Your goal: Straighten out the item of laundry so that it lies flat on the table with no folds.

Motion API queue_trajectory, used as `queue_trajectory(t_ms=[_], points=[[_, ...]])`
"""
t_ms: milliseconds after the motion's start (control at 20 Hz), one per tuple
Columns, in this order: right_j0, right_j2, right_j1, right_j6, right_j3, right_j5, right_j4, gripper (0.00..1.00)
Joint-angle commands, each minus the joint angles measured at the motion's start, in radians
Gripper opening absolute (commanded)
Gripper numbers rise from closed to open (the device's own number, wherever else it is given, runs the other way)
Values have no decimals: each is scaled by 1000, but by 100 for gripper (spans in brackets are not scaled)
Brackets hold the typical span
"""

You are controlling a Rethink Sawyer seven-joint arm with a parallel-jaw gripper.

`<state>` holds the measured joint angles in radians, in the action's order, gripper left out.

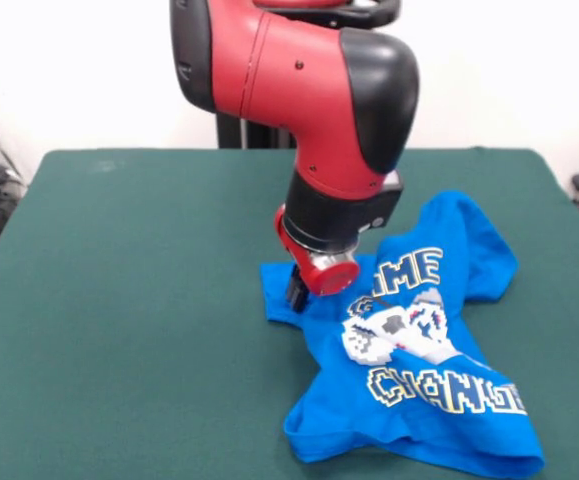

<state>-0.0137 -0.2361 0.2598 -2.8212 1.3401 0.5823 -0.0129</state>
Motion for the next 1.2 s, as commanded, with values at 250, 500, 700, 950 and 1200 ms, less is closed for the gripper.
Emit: queue_trajectory(t_ms=[250,500,700,950,1200], points=[[-19,60,2,142,160,71,-127,0],[-44,29,39,179,192,56,-222,0],[-47,16,43,147,187,71,-267,0],[-49,33,5,91,166,41,-299,0],[-54,44,-22,59,159,23,-320,0]])
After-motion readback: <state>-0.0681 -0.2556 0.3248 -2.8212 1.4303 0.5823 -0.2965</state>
